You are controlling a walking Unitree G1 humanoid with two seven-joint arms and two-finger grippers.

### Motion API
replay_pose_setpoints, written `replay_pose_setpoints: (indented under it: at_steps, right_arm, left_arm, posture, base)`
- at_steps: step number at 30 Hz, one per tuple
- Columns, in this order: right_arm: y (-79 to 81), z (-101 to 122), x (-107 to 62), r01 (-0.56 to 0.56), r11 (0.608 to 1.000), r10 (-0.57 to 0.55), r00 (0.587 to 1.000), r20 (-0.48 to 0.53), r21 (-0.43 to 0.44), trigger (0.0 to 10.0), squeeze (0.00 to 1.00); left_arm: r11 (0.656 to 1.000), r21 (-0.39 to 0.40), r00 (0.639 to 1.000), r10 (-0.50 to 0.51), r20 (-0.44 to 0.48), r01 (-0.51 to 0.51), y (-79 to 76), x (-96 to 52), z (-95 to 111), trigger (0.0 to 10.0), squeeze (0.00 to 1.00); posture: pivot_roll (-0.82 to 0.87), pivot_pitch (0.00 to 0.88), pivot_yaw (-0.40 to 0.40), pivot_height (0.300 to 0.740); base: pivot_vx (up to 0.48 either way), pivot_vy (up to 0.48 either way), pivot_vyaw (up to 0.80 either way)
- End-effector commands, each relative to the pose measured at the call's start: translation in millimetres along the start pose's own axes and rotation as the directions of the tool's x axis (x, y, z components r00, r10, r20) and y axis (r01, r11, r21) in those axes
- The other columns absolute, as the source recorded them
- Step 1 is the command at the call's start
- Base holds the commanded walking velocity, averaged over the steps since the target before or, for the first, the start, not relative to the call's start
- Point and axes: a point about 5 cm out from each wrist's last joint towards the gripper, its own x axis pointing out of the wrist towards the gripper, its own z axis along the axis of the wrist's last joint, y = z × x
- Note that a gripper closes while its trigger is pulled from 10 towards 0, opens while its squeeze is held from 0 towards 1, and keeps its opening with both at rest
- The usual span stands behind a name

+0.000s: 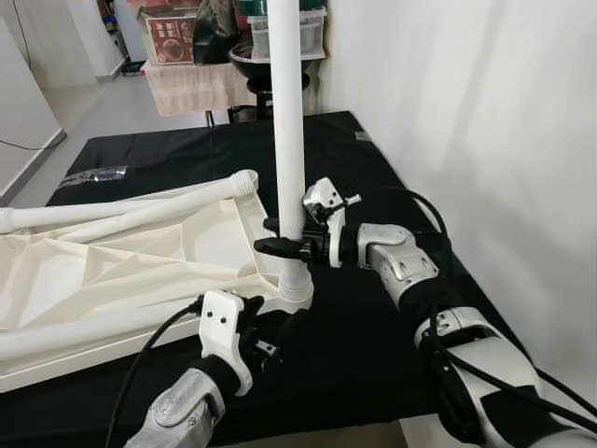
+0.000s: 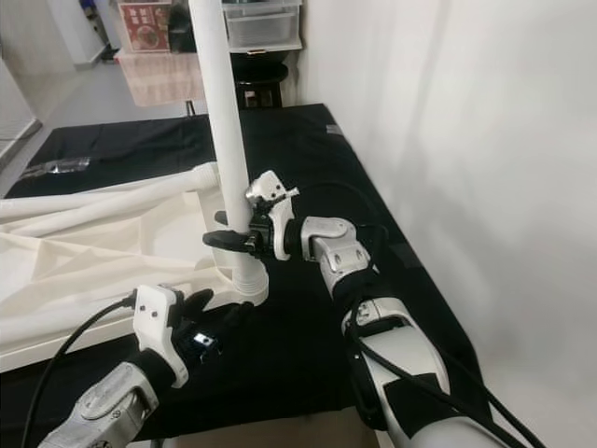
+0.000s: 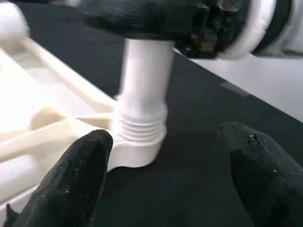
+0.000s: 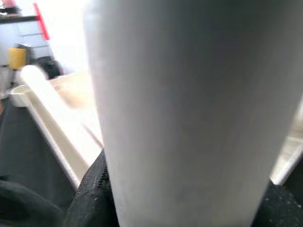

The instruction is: Building children table

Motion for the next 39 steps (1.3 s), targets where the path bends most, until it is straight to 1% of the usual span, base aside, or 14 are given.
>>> replay_pose_setpoints:
  at_steps: [1,2,3,4,6,16,17,19,20,21,27,28,30,39]
  right_arm:
    - [-5.0,-31.0,-12.3,0.123,0.99,-0.114,0.985,-0.129,0.062,0.0,0.0]
    - [-5.0,-31.0,-12.3,0.123,0.99,-0.114,0.985,-0.129,0.062,0.0,0.0]
    - [-1.0,-53.4,-26.1,0.444,0.891,-0.423,0.888,-0.177,0.094,0.0,0.0]
    - [-1.0,-53.4,-26.1,0.444,0.891,-0.423,0.888,-0.177,0.094,0.0,0.0]
    - [40.9,-81.1,-59.7,0.642,0.755,-0.592,0.756,-0.28,0.136,0.0,0.0]
    - [43.4,-66.0,-69.8,0.644,0.764,-0.619,0.75,-0.233,0.041,0.0,0.0]
    - [41.4,-63.2,-60.4,0.613,0.79,-0.595,0.77,-0.23,0.009,9.2,0.0]
    - [41.8,-62.8,-53.3,0.588,0.809,-0.573,0.785,-0.236,-0.009,10.0,0.0]
    - [42.8,-58.3,-46.6,0.566,0.825,-0.55,0.806,-0.219,0.009,10.0,0.21]
    - [41.1,-50.3,-38.2,0.532,0.846,-0.519,0.834,-0.187,0.029,10.0,1.0]
    - [44.7,-5.6,-15.9,0.305,0.949,-0.306,0.952,0.006,0.074,10.0,1.0]
    - [44.1,2.4,-12.3,0.184,0.983,-0.185,0.981,0.052,0.024,10.0,0.0]
    - [39.1,10.6,-9.1,-0.018,1.0,0.02,0.996,0.085,-0.023,10.0,0.0]
    - [31.0,13.5,1.2,-0.248,0.968,0.25,0.967,0.045,-0.045,10.0,0.0]
  left_arm:
    - [1.0,0.015,1.0,0.019,0.003,-0.019,2.5,-0.3,-1.3,10.0,0.0]
    - [1.0,0.015,1.0,0.019,0.003,-0.019,2.5,-0.3,-1.3,10.0,0.0]
    - [0.999,0.024,0.999,0.033,0.013,-0.034,4.6,-1.0,0.0,10.0,0.0]
    - [0.999,0.024,0.999,0.033,0.013,-0.034,4.6,-1.0,0.0,10.0,0.0]
    - [0.998,0.046,0.999,0.046,0.025,-0.047,9.8,-0.8,1.4,10.0,0.0]
    - [1.0,0.031,1.0,0.004,0.018,-0.005,12.3,3.7,-0.3,10.0,0.0]
    - [0.999,0.033,1.0,0.002,0.022,-0.002,12.6,5.8,-0.3,10.0,0.0]
    - [0.999,0.036,1.0,0.002,0.025,-0.003,12.9,7.2,-0.2,10.0,0.0]
    - [0.999,0.043,1.0,0.002,0.027,-0.003,12.9,8.8,-0.1,10.0,0.0]
    - [0.998,0.055,1.0,-0.004,0.026,0.003,12.6,10.6,-0.1,10.0,0.0]
    - [0.997,0.08,1.0,-0.003,0.03,0.001,13.3,12.5,-0.1,10.0,0.0]
    - [0.997,0.08,0.999,0.002,0.035,-0.005,13.6,12.9,0.1,10.0,0.0]
    - [0.997,0.075,0.999,0.015,0.047,-0.018,13.6,13.9,0.2,10.0,0.0]
    - [0.996,0.079,0.998,0.035,0.059,-0.04,13.7,14.6,-0.6,10.0,0.0]
  posture:
    - [0.01,0.0,-0.007,0.74]
    - [0.01,0.0,-0.007,0.74]
    - [-0.01,0.003,-0.004,0.74]
    - [-0.01,0.003,-0.004,0.74]
    - [-0.07,0.014,0.032,0.74]
    - [-0.07,0.005,0.036,0.74]
    - [-0.07,0.0,0.035,0.74]
    - [-0.07,0.0,0.036,0.74]
    - [-0.07,0.0,0.036,0.74]
    - [-0.06,0.0,0.034,0.74]
    - [-0.05,0.0,0.035,0.74]
    - [-0.05,0.0,0.033,0.74]
    - [-0.03,0.0,0.026,0.74]
    - [0.0,0.0,0.005,0.74]
  base:
    - [0.0,0.0,0.0]
    - [0.0,0.0,0.0]
    - [0.0,0.0,0.0]
    - [0.0,0.0,0.0]
    - [0.0,0.0,0.0]
    - [0.0,0.0,0.0]
    - [0.0,0.0,0.0]
    - [0.0,0.0,0.0]
    - [0.0,0.0,0.0]
    - [0.0,0.0,0.0]
    - [0.0,0.0,0.0]
    - [0.0,0.0,0.0]
    - [0.0,0.0,0.0]
    - [0.0,0.0,0.0]
